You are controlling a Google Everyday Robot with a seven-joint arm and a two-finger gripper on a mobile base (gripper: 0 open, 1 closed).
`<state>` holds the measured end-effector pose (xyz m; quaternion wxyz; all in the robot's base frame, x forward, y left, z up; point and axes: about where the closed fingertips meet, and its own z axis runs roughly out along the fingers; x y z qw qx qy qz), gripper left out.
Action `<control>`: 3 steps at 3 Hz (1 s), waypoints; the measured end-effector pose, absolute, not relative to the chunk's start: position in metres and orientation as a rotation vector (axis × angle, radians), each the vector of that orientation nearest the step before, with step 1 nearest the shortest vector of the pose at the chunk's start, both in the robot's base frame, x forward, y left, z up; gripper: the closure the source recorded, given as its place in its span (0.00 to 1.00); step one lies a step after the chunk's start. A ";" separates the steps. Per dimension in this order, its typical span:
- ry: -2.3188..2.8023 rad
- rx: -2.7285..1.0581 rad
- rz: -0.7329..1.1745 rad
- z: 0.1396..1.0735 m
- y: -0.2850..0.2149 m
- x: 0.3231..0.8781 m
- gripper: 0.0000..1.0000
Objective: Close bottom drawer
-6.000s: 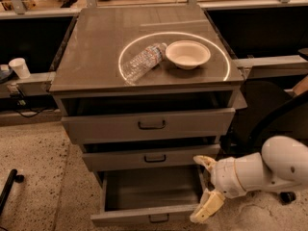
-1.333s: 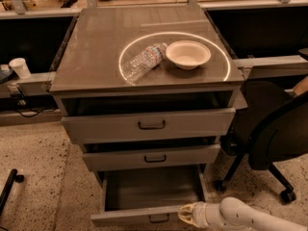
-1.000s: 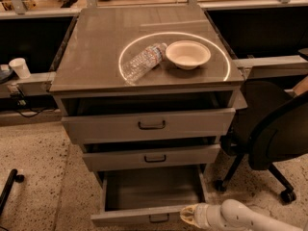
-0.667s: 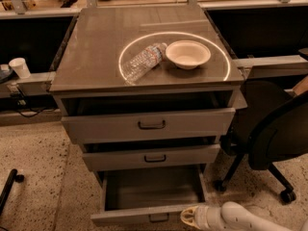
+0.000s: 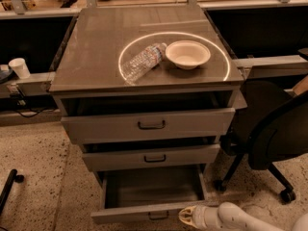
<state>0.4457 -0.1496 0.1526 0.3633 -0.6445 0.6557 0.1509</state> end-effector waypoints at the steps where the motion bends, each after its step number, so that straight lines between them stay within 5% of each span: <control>1: 1.672 -1.658 0.389 0.144 -0.137 0.457 1.00; 3: 1.646 -1.608 0.365 0.139 -0.122 0.499 0.96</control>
Offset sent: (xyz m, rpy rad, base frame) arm 0.0494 0.0269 -0.0180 0.0237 -0.0423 -0.0039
